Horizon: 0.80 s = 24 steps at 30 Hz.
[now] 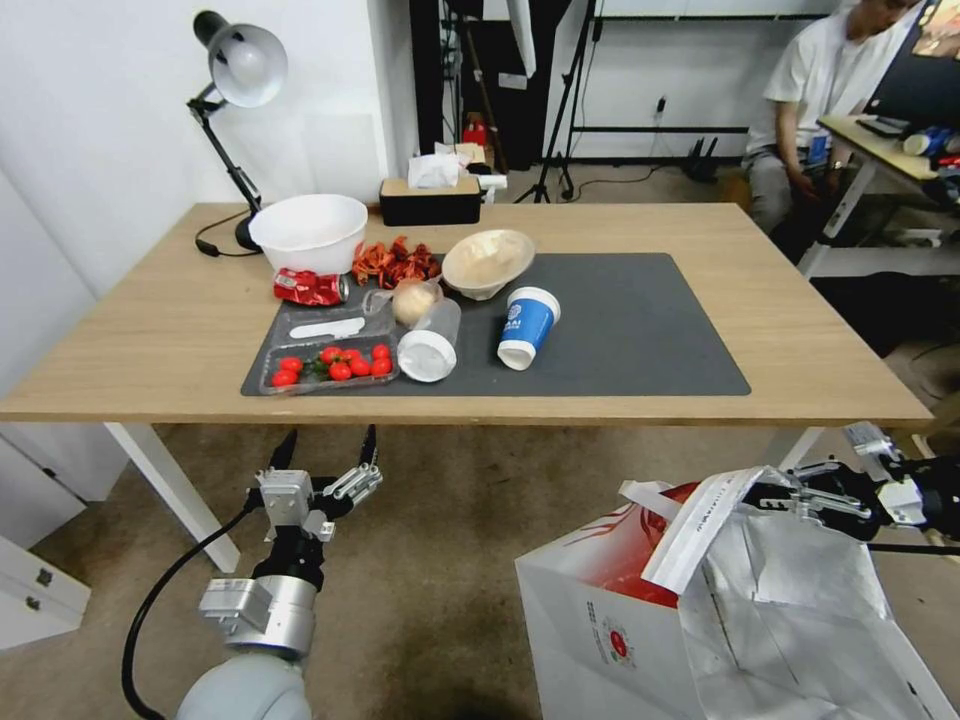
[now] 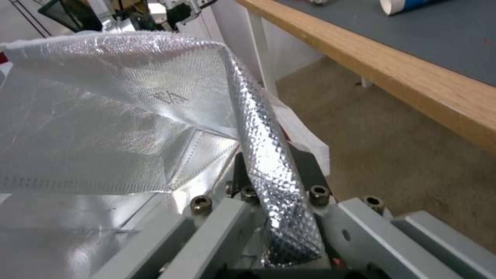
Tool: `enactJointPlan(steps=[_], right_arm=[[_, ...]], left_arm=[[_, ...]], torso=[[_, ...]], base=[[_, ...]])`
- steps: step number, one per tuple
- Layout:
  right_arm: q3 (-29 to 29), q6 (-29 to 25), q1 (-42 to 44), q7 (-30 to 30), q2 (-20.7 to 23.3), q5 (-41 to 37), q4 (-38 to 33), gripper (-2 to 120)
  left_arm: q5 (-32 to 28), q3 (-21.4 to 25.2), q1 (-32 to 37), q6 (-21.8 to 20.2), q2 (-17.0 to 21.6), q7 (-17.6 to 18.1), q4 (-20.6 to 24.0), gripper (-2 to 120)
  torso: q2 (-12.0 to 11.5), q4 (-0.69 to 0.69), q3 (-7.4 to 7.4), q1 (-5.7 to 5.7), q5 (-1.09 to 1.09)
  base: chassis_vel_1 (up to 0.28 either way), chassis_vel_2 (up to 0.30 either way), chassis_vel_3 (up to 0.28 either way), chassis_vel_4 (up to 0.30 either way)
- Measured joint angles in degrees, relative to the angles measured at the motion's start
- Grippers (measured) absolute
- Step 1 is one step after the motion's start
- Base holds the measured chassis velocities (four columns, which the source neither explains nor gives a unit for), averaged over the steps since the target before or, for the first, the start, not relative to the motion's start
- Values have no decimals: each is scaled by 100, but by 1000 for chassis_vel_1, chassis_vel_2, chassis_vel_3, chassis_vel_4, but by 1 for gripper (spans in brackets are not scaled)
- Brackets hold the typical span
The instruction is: Pick up the food delivery bag from the floor and place it on the table.
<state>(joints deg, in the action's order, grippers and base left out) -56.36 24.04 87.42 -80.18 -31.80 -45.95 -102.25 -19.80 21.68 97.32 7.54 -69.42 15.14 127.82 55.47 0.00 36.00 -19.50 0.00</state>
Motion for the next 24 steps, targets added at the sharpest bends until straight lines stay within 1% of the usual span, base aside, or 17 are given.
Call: enactJointPlan(steps=[19, 24], right_arm=[[-6, 9, 4, 30, 35, -83, -38, 0], [-39, 25, 28, 53, 43, -224, -62, 0]], left_arm=[[-32, 4, 6, 92, 16, -4, -5, 100], [36, 9, 36, 125, 12, -6, 3, 100]], torso=[[-30, 0, -17, 13, 0], [-40, 0, -23, 17, 0]], base=[[0, 0, 0, 0], [0, 0, 0, 0]])
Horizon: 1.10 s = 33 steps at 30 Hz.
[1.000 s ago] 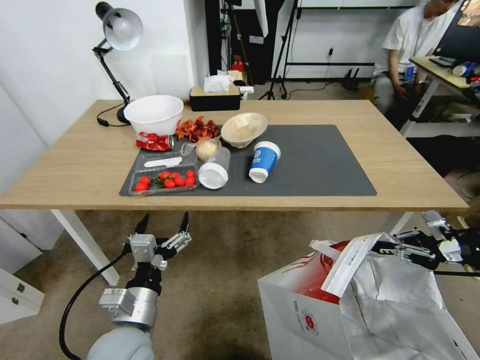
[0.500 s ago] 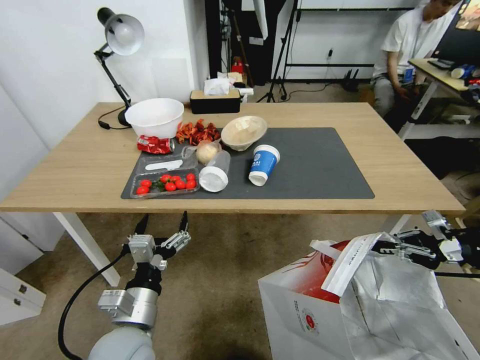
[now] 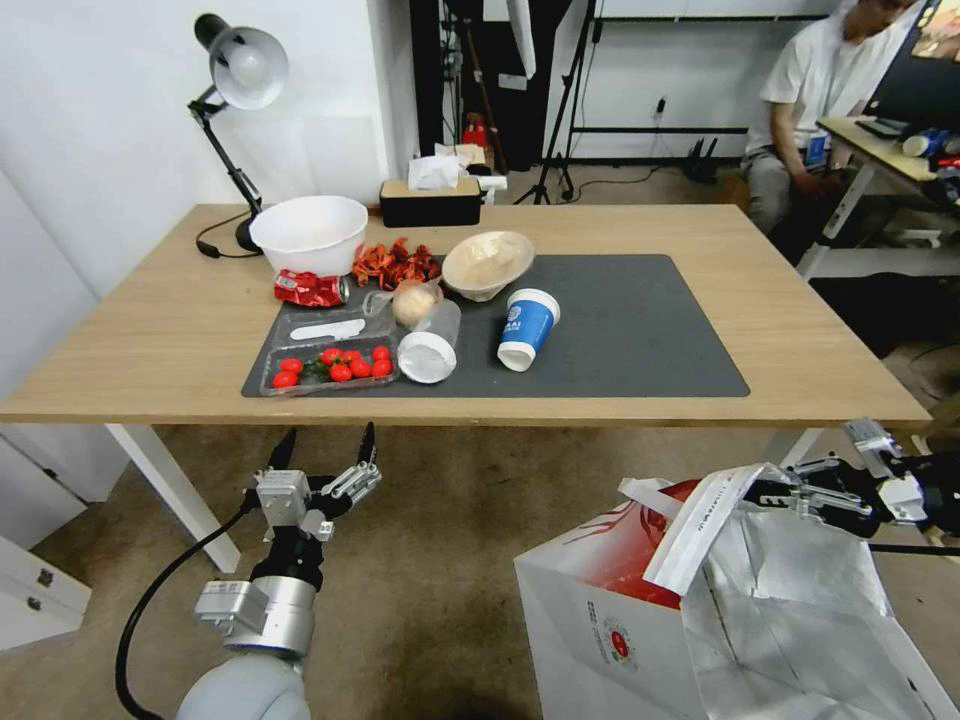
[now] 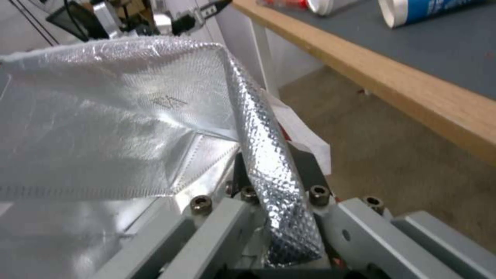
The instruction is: Pick up the food delivery bag from the floor and place it on the table.
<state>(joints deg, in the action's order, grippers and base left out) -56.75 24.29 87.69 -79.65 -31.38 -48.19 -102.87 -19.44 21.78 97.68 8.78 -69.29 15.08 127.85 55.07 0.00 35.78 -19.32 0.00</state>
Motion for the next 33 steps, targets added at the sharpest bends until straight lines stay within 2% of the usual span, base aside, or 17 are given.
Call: enactJointPlan(steps=[16, 24, 28, 29, 32, 33], right_arm=[[-552, 250, 323, 303, 345, -1178, -133, 0], [-966, 393, 518, 597, 486, -2015, -289, 0], [-1167, 463, 564, 986, 523, -2861, -446, 0], [-1167, 463, 564, 986, 523, -2861, -446, 0], [-1222, 459, 526, 1507, 563, -3627, -602, 0], [-1222, 459, 526, 1507, 563, -3627, -602, 0]], left_arm=[[84, -10, 8, 44, -58, -10, 25, 100], [151, -9, 8, 84, -64, 56, 12, 100], [183, -3, 22, 79, -62, 81, 19, 100], [183, -3, 22, 79, -62, 81, 19, 100], [218, -2, 44, 88, -76, 81, 30, 100], [218, -2, 44, 88, -76, 81, 30, 100]], torso=[[-17, 0, -10, 7, 0], [-23, 0, -13, 10, 0], [-26, 0, -14, 11, 0], [-26, 0, -14, 11, 0], [-27, 0, -15, 11, 0], [-27, 0, -15, 11, 0]], base=[[0, 0, 0, 0], [0, 0, 0, 0], [0, 0, 0, 0], [0, 0, 0, 0], [0, 0, 0, 0], [0, 0, 0, 0]])
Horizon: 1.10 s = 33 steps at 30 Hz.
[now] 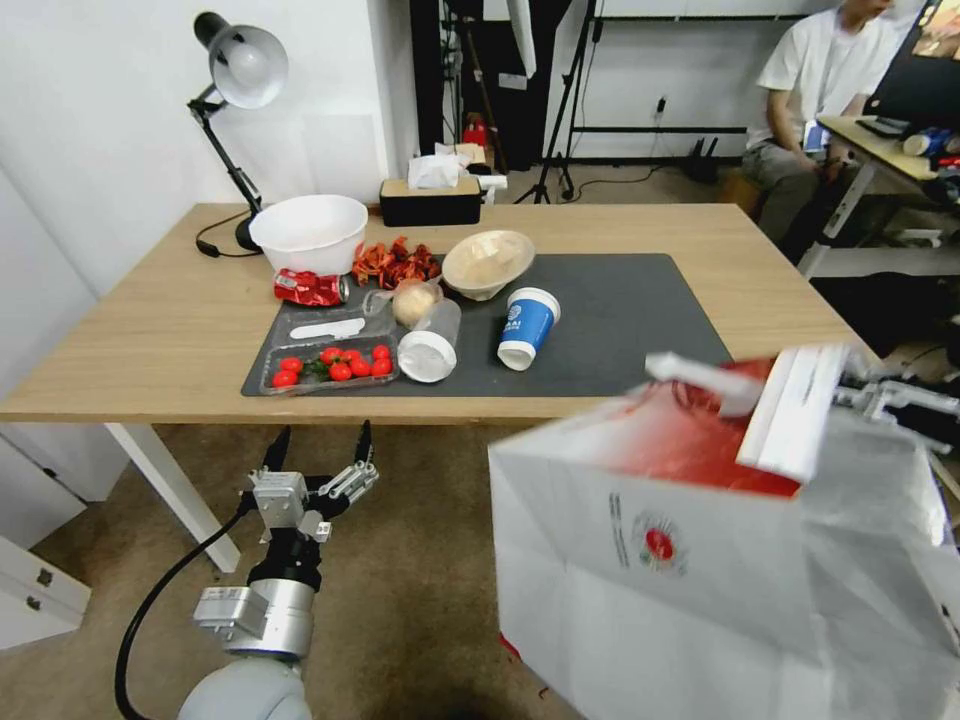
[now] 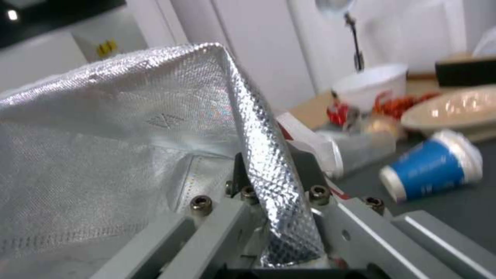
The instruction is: Pick up the food delivery bag from the floor and place it on the table.
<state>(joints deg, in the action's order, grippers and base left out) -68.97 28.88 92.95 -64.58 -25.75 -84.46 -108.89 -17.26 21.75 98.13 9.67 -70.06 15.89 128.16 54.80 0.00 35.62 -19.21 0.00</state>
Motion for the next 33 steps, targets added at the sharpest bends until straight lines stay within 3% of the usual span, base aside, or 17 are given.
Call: enactJointPlan(steps=[9, 12, 13, 15, 16, 20, 28, 32, 33], right_arm=[[1, -183, -189, 996, 7, -1144, -109, 0], [78, -435, -277, 1955, 1, -1762, -210, 0], [78, -435, -277, 1955, 1, -1762, -210, 0], [136, -663, -361, 2798, 0, -2324, -312, 0], [136, -663, -361, 2798, 0, -2324, -312, 0], [177, -1103, -524, 4119, 39, -2916, -473, 0], [229, -1556, -658, 5312, 47, -3258, -591, 0], [274, -2099, -785, 6517, 35, -3570, -671, 0], [274, -2099, -785, 6517, 35, -3570, -671, 0]], left_arm=[[106, -9, 80, 63, -40, -4, 13, 100], [132, -10, 82, 64, -53, -5, 16, 100], [132, -10, 82, 64, -53, -5, 16, 100], [149, -10, 85, 64, -64, -6, 17, 100], [149, -10, 85, 64, -64, -6, 17, 100], [179, -9, 93, 73, -67, -5, 9, 100], [183, -14, 90, 82, -48, -5, -13, 100], [189, -47, 77, 110, -16, -6, -80, 100], [189, -47, 77, 110, -16, -6, -80, 100]], torso=[[-2, 0, -1, 1, 0], [-3, 0, -2, 1, 0], [-3, 0, -2, 1, 0], [-3, -1, -2, 1, 0], [-3, -1, -2, 1, 0], [-4, 0, -2, 2, 0], [-4, 0, -3, 3, 0], [-5, -2, -3, 3, -1], [-5, -2, -3, 3, -1]], base=[[0, 0, 0, 0], [0, 0, 0, 0], [0, 0, 0, 0], [0, 0, 0, 0], [0, 0, 0, 0], [0, 0, 0, 0], [0, 0, 0, 0], [0, 0, 0, 0], [0, 0, 0, 0]])
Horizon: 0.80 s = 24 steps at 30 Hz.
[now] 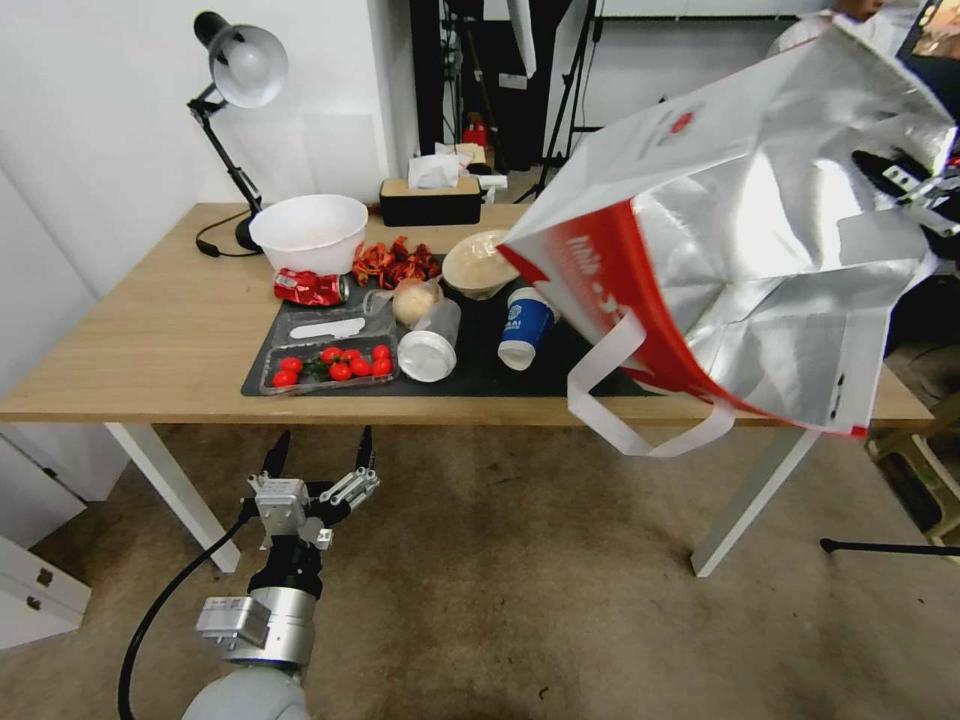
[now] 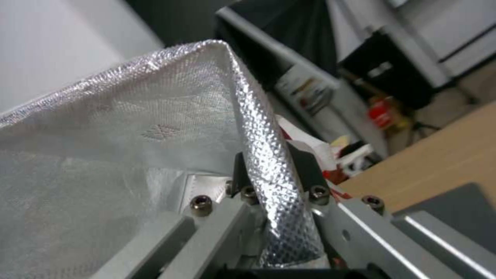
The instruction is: Pick up the food delivery bag from the floor and place it on the table.
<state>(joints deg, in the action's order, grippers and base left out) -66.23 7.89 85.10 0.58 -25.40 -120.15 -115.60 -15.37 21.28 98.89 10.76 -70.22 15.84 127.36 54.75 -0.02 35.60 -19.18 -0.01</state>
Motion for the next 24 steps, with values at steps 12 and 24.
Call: enactJointPlan(steps=[12, 24], right_arm=[[641, -668, -671, 2521, -240, -78, 59, 0], [861, -573, -1040, 3530, -163, 55, 214, 0]], left_arm=[[37, 15, 8, 73, 67, -6, -37, 100], [185, 10, 119, 138, 4, -19, 8, 100]], torso=[[0, 1, 0, 0, 2], [-1, 2, -1, 0, 1]], base=[[0, 0, 0, 0], [0, 0, 0, 0]])
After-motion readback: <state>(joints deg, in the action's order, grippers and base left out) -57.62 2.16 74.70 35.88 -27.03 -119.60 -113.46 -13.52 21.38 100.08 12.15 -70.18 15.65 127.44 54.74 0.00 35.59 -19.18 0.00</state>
